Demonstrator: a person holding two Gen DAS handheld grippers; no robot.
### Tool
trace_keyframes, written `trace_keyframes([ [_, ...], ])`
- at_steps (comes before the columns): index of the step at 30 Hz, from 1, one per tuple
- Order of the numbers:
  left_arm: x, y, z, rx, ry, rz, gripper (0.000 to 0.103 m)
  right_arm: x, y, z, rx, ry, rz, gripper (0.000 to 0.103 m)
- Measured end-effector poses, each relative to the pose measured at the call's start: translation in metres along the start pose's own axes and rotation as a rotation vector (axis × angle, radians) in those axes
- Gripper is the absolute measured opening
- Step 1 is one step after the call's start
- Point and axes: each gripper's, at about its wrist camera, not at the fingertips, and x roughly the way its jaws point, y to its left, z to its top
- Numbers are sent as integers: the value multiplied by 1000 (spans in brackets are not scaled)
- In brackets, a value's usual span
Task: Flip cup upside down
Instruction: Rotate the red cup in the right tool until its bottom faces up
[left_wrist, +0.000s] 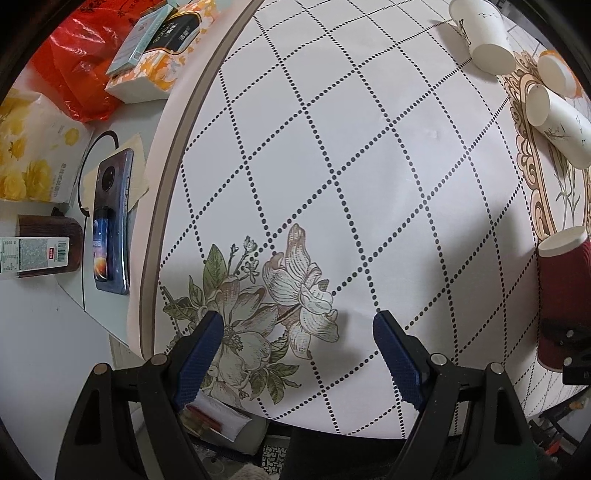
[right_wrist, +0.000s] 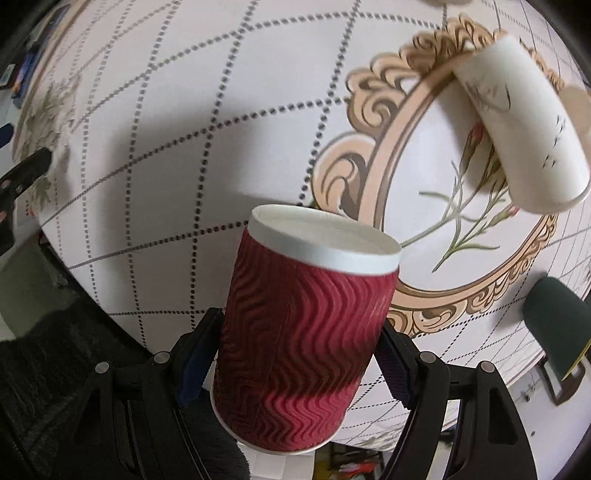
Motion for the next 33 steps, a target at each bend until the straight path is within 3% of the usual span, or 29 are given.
trace_keyframes([
  [8, -3, -8, 0, 12, 4, 2, 83, 14, -12, 12, 79, 44, 49, 82],
  [16, -4, -8, 3, 22, 7, -2, 83, -1, -40, 23, 146, -7, 71, 82],
  [18, -4, -8, 3, 27, 6, -3, 83, -6, -43, 26, 155, -27, 62, 72],
  [23, -7, -14, 4, 44, 2, -3, 83, -13, -53, 16, 174, -79, 61, 72],
  [27, -10, -18, 4, 51, -1, -8, 83, -27, -51, -25, 199, -157, 71, 71],
  [33, -13, -18, 7, 44, 11, -22, 83, -65, -49, -64, 229, -410, 62, 71],
])
